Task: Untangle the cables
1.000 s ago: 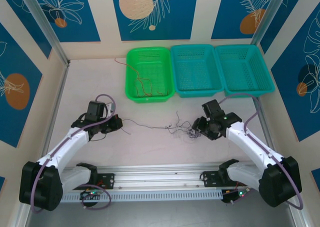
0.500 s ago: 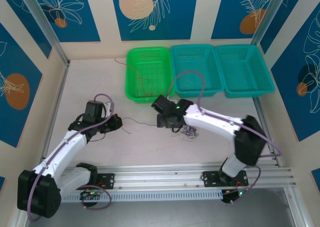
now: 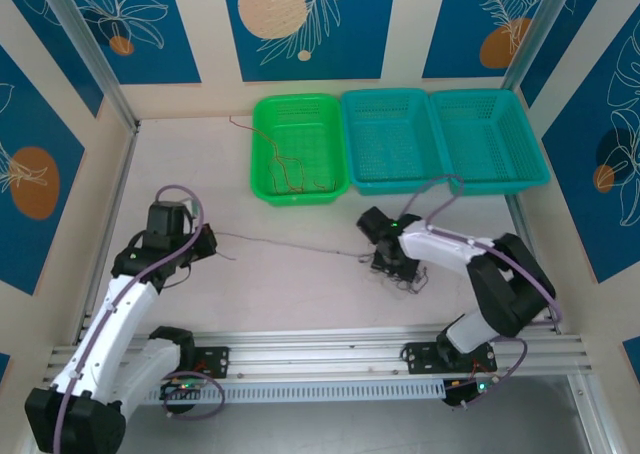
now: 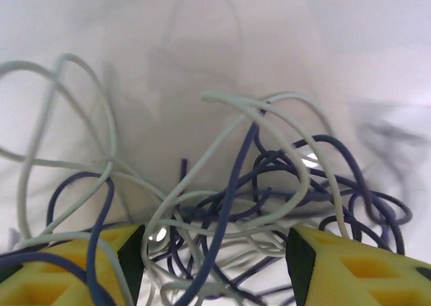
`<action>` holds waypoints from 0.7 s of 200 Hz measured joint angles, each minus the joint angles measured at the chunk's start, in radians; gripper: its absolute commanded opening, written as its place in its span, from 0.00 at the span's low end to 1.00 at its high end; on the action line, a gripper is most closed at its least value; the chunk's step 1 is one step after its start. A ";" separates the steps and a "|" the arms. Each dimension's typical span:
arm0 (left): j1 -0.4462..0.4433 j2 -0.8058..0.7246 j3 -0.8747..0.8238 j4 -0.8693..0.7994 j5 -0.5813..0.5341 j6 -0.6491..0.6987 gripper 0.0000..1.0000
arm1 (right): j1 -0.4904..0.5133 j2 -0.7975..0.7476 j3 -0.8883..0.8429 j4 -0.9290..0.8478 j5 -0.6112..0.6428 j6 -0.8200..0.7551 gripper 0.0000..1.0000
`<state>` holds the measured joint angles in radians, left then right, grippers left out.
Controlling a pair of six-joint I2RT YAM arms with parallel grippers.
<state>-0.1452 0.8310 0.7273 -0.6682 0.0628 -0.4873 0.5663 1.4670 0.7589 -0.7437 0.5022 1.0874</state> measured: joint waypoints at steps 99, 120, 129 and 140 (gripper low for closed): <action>0.162 -0.014 -0.076 0.114 0.203 -0.026 0.06 | -0.176 -0.457 -0.140 0.068 -0.096 -0.179 0.84; 0.153 -0.010 -0.136 0.174 0.261 -0.063 0.28 | 0.003 -0.457 -0.077 0.078 -0.074 -0.216 0.93; 0.146 -0.009 -0.155 0.187 0.273 -0.070 0.43 | 0.053 -0.456 -0.055 0.090 -0.071 -0.225 0.93; 0.137 -0.009 -0.171 0.198 0.277 -0.085 0.55 | 0.084 -0.446 -0.032 0.102 -0.065 -0.225 0.93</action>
<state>-0.0086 0.8219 0.5564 -0.4706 0.3397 -0.5724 0.6502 1.0206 0.7269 -0.6415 0.4370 0.8619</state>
